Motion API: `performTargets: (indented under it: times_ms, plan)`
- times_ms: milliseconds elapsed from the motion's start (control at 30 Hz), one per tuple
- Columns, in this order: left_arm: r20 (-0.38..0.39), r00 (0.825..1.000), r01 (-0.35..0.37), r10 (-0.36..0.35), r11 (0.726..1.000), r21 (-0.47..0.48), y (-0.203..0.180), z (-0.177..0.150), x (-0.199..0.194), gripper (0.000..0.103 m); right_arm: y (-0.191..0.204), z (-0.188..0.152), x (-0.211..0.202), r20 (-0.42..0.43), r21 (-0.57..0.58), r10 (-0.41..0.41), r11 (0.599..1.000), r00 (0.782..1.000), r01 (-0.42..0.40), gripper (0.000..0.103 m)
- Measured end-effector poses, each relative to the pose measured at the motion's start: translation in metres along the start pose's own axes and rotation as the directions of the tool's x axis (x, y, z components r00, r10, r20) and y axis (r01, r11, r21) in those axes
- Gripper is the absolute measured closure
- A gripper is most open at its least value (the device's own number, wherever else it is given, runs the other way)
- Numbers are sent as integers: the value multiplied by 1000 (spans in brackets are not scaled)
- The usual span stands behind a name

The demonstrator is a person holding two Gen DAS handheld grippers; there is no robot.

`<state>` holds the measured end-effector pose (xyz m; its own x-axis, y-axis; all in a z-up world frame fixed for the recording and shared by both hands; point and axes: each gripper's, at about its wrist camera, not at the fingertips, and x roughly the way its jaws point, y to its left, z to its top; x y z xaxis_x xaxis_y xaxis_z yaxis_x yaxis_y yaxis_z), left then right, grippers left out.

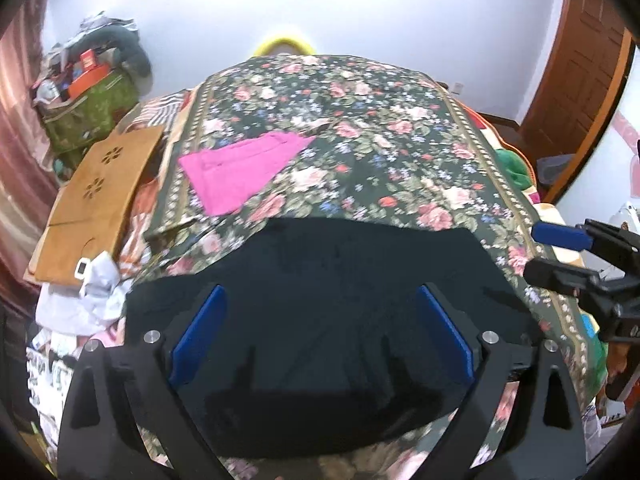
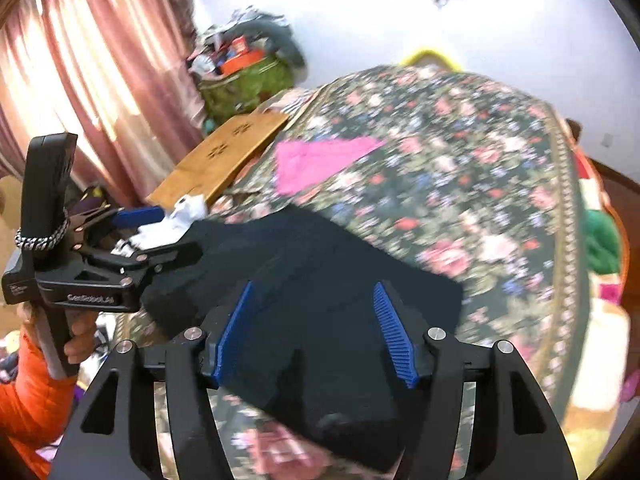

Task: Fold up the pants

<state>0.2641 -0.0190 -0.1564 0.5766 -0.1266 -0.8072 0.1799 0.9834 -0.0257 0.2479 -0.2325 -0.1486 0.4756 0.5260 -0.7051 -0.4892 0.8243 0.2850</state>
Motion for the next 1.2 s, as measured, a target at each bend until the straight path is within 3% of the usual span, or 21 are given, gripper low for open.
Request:
performTargets:
  times_ms: [167, 400, 667, 833, 1200]
  plan:
    - [-20, 1000, 24, -23, 999, 37, -22, 19, 22, 6, -30, 5, 7, 9, 36, -24, 999, 1000, 24, 45]
    - [-130, 991, 31, -19, 996, 89, -42, 21, 74, 6, -60, -11, 51, -112, 80, -17, 996, 994, 26, 45]
    - [-294, 956, 56, -28, 995, 87, -42, -10, 127, 4, -74, -43, 84, -224, 142, 14, 990, 974, 18, 45]
    - [-279, 960, 58, -39, 996, 60, -31, -19, 121, 0, -64, -56, 68, -208, 72, -35, 996, 978, 51, 45]
    - [-197, 980, -16, 28, 998, 66, -20, -42, 87, 0, -63, -79, 34, -203, 147, -62, 985, 977, 93, 44]
